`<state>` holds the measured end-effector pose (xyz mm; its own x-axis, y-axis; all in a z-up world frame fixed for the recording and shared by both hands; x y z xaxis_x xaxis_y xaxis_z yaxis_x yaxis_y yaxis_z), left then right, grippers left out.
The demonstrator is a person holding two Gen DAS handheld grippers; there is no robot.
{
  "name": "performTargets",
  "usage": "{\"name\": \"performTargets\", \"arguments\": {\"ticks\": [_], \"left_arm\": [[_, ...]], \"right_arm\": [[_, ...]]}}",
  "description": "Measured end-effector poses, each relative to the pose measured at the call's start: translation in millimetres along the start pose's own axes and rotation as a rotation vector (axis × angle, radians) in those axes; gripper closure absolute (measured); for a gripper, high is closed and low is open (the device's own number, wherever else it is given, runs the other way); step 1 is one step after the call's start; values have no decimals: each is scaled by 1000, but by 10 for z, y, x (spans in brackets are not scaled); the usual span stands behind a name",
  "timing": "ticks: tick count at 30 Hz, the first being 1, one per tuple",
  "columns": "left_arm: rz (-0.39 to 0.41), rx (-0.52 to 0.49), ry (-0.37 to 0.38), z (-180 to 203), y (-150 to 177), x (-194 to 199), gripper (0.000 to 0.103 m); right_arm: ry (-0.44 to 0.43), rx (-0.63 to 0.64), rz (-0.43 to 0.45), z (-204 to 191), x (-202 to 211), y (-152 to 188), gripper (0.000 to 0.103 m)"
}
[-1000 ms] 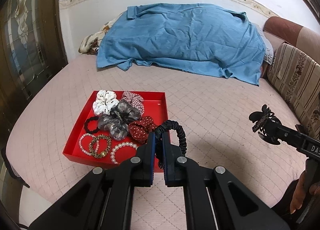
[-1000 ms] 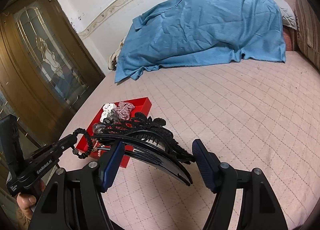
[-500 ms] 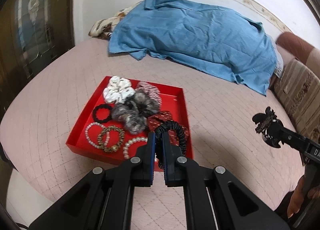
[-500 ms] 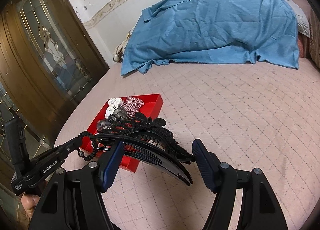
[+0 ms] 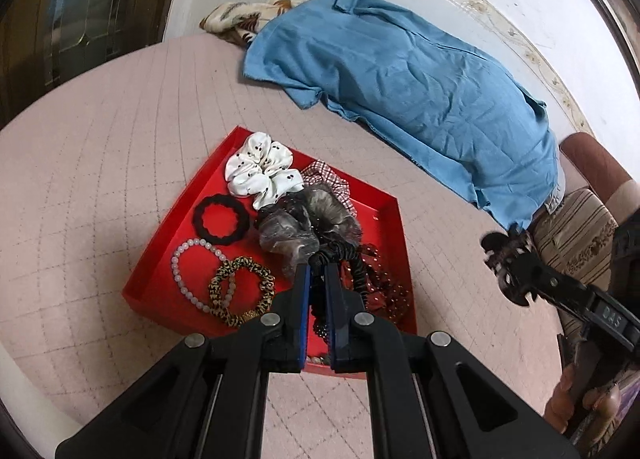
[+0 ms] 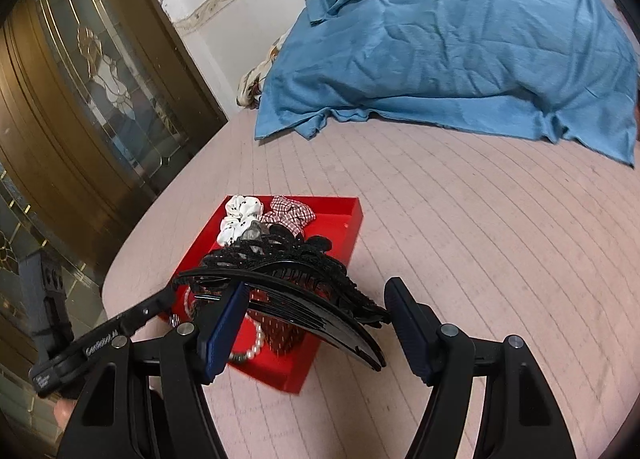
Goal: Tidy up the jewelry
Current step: 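Carry both items into the red tray and open both tools to release them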
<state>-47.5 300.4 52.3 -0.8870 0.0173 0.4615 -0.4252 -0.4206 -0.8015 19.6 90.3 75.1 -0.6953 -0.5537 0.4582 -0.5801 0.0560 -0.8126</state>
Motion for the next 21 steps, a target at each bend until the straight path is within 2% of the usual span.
{"name": "performTargets", "arguments": {"ticks": [11,21], "left_arm": [[-20,-39,22,-58,106,-178,97],[-33,-121,84,162,280,-206,97]], "right_arm": [[22,136,-77,-326,-843,2,28],[85,164,-124,-249,-1356,95,28]]}}
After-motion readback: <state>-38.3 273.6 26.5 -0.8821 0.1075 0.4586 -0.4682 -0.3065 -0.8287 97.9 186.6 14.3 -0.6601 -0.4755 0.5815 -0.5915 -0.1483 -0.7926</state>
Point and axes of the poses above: each gripper's, at about its wrist camera, not at the fingertips, and x roughly against the way its jaws point, z to its right, y to its underside, the point moved 8 cm from there along -x, roughly the way its jaws point, and after that the axes turned 15 degrees about z, right-handed, at the moved point
